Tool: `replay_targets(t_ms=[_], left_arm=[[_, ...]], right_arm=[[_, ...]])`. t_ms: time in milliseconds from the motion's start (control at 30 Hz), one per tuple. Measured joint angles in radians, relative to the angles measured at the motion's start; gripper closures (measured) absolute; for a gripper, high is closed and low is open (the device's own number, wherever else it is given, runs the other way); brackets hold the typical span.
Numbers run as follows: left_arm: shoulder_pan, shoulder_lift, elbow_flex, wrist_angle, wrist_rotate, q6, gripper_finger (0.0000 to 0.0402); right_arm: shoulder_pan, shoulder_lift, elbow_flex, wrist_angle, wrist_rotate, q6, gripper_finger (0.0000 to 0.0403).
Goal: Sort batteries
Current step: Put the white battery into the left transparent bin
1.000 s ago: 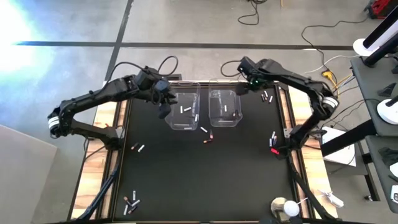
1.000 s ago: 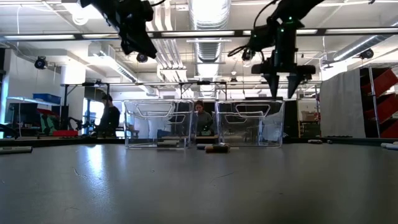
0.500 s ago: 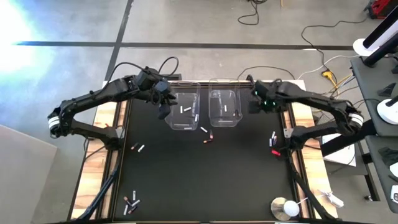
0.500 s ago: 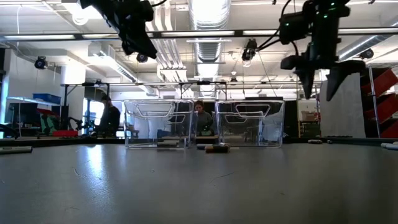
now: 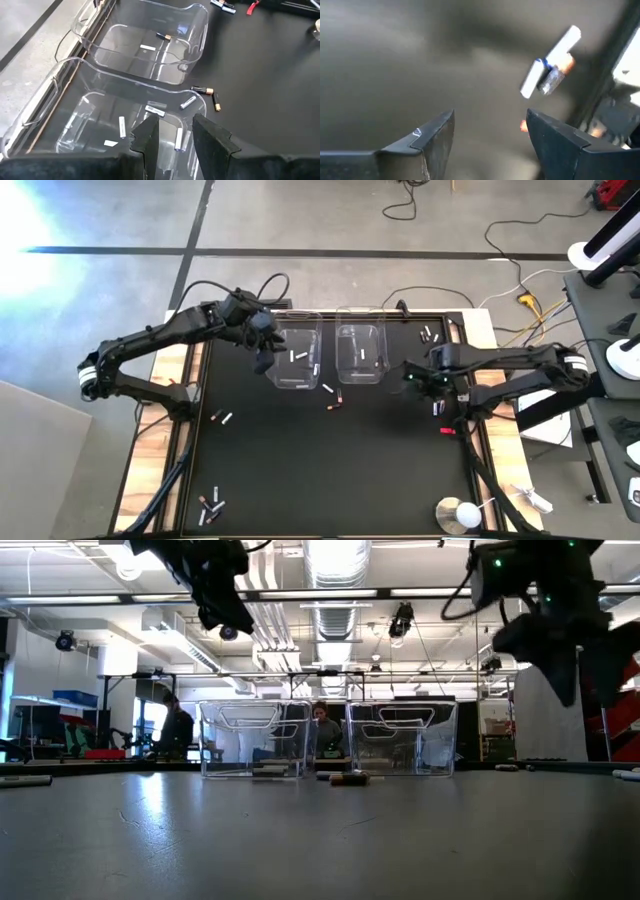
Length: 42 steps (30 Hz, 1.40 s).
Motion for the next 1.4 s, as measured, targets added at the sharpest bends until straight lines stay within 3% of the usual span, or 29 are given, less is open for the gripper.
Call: replay_targets(t_ms=[133,267,833,1400], left_arm=[[-0.018,0.0,0.0,0.0,0.0,-0.026,0.0303],[-0.039,0.0,0.0,0.0,0.0,-0.033,0.0303],[-0.059,0.002,-0.001,0.056,-0.001,-0.079,0.0303],[-0.073,0.002,-0.001,0.047,-0.002,-0.089,0.0303]], right_arm=[[0.006,-0.002,-0.075,0.017,-0.007,0.097,0.0177],[0.006,0.007,-0.123,0.057,-0.012,0.087,0.0192],[-0.045,0.254,-0.14,0.11,-0.006,-0.288,0.0239],[-0.047,0.306,-0.194,0.195,-0.054,-0.367,0.0251]])
